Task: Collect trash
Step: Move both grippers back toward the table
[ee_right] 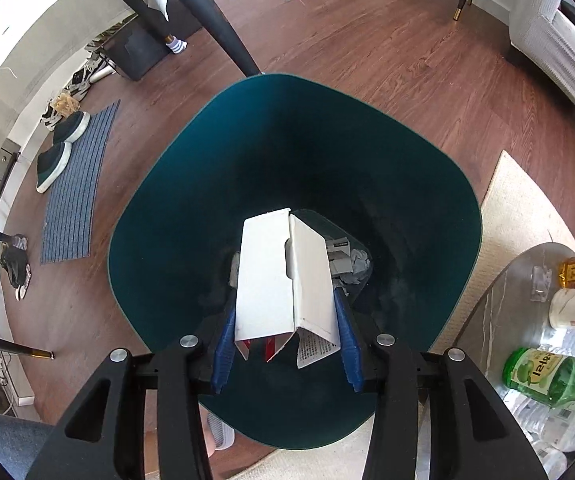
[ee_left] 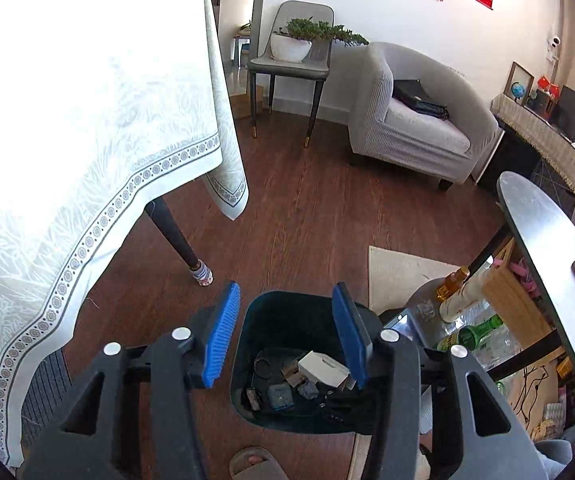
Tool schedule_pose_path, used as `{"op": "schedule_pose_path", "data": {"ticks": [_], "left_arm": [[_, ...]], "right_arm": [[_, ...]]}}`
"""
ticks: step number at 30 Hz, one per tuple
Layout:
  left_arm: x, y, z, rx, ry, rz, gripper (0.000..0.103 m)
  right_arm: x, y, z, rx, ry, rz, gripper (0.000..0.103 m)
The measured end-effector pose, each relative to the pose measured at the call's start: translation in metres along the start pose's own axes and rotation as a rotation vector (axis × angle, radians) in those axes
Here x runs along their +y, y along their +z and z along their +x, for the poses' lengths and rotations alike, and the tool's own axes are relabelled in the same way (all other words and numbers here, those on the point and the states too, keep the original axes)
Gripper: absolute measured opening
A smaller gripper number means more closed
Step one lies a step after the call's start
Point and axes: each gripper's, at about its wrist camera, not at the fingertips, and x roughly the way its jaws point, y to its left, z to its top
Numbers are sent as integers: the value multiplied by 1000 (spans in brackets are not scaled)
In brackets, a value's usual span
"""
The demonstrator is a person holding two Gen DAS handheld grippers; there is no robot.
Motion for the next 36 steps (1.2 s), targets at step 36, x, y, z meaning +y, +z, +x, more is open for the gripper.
{"op": "schedule_pose_path", "data": {"ticks": [36], "left_arm": [[-28, 42, -83, -222, -39, -63, 41]], "right_arm": [[8, -22, -154, -345, -15, -168, 43]]}}
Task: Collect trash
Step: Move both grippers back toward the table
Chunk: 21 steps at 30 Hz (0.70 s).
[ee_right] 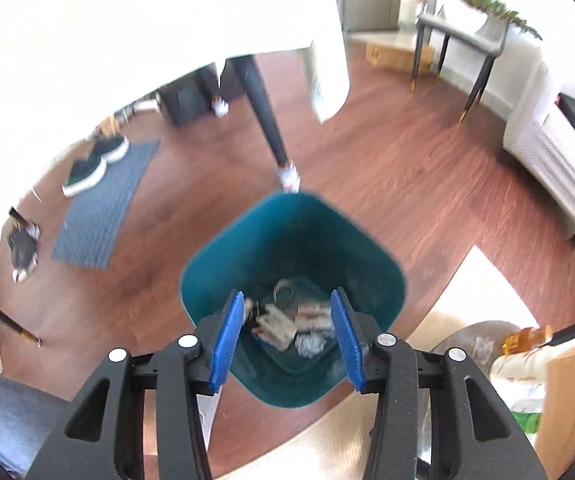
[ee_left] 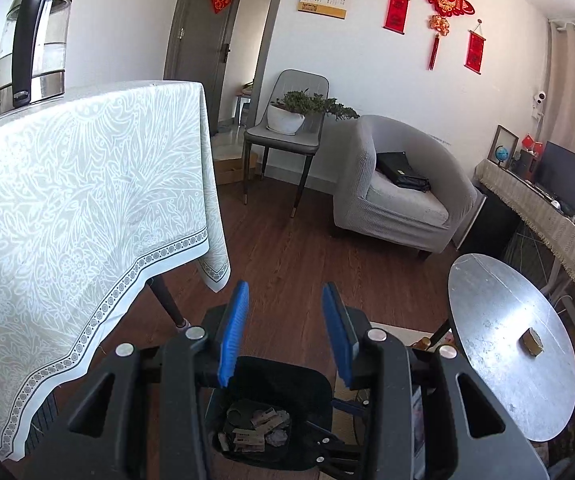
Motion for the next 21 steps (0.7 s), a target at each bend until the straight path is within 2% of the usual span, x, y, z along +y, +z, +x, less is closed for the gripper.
{"op": "schedule_pose_path", "data": {"ticks": [8, 13, 21], "left_arm": [[-24, -4, 11, 19, -2, 27, 45], [-52, -9, 21, 33, -28, 58, 53], [-121, -25, 44, 83, -113, 130, 55]], "right_arm": [[-55, 6, -99, -191, -43, 92, 38], [-107, -3, -152, -282, -97, 182, 37], [-181, -47, -210, -343, -221, 325, 37]]}}
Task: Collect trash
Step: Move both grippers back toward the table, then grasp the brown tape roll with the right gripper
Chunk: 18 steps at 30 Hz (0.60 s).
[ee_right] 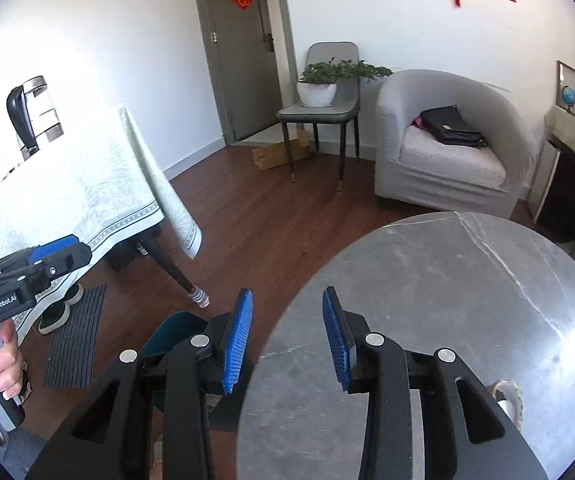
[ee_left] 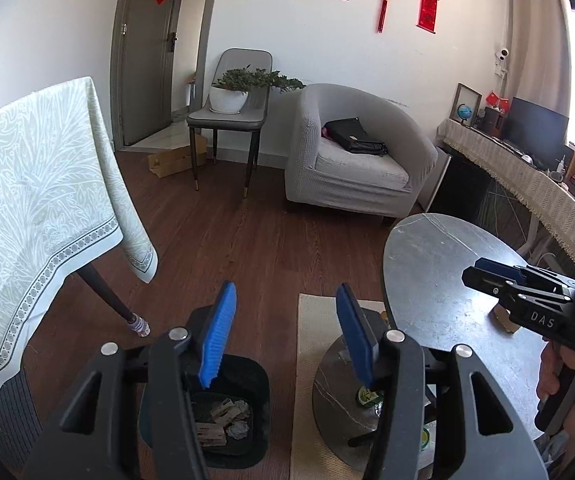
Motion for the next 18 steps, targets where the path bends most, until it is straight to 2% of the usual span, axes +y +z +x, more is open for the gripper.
{"op": "schedule_pose_path", "data": {"ticks": [8, 12, 18], "left_arm": [[-75, -8, 26, 39, -105, 77, 58], [-108, -16, 34, 49, -144, 139, 61], [-148, -28, 55, 86, -217, 167, 64]], "right_arm": [[-68, -14, -30, -3, -127, 59, 37], [-88, -25, -40, 6, -173, 79, 37], [-115, -41, -45, 32, -228, 104, 37]]}}
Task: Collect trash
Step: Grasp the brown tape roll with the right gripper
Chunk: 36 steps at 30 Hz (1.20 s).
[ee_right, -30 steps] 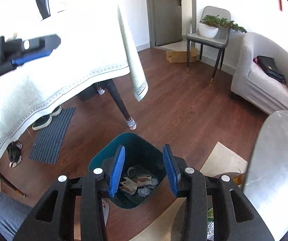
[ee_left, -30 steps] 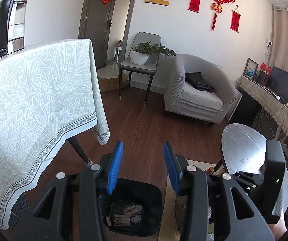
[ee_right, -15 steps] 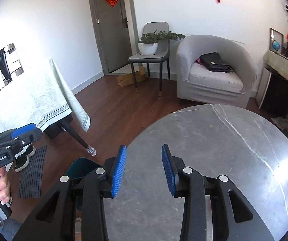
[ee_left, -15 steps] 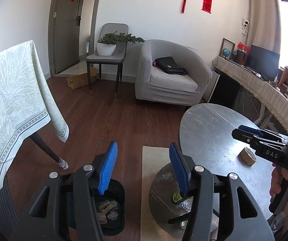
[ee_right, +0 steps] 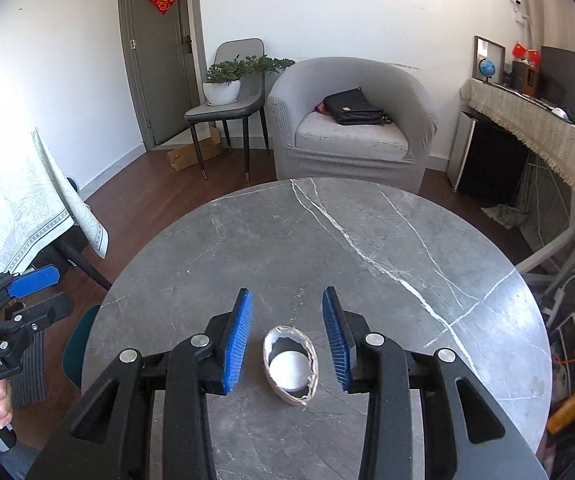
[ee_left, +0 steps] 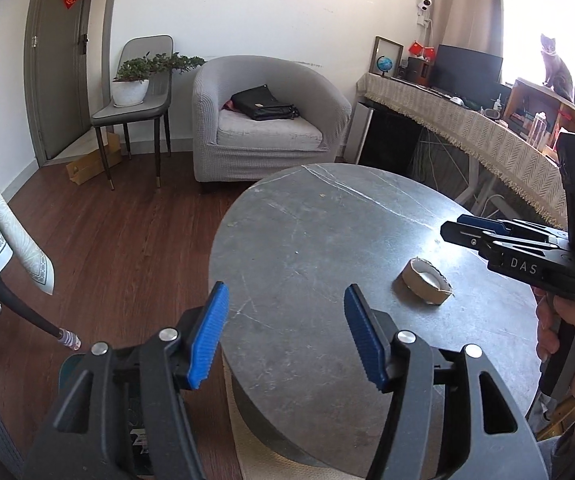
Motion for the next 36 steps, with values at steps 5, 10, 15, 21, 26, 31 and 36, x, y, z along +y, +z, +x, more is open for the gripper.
{"op": "schedule_pose_path", "data": {"ticks": [5, 10, 15, 21, 26, 31, 36], "left_arm": [[-25, -6, 25, 48, -39, 31, 66], [-39, -13, 45, 90, -57, 48, 67], [-43, -16, 58, 115, -81, 38, 67], [-54, -15, 65, 131, -106, 49, 67], [-65, -15, 71, 146, -127, 62, 67], [-73, -14, 76, 146, -144, 69, 70], [-83, -12, 82, 147, -146, 79, 71]], "right_arm": [[-17, -9, 8, 32, 2, 21, 33], [-21, -20, 21, 84, 24, 37, 29], [-18, -25, 33, 121, 24, 32, 18], [-19, -26, 36, 132, 29, 52, 5], [-22, -25, 33, 118, 34, 64, 4], [-29, -23, 25, 96, 80, 94, 4], [-39, -22, 16, 81, 112, 126, 4]]}}
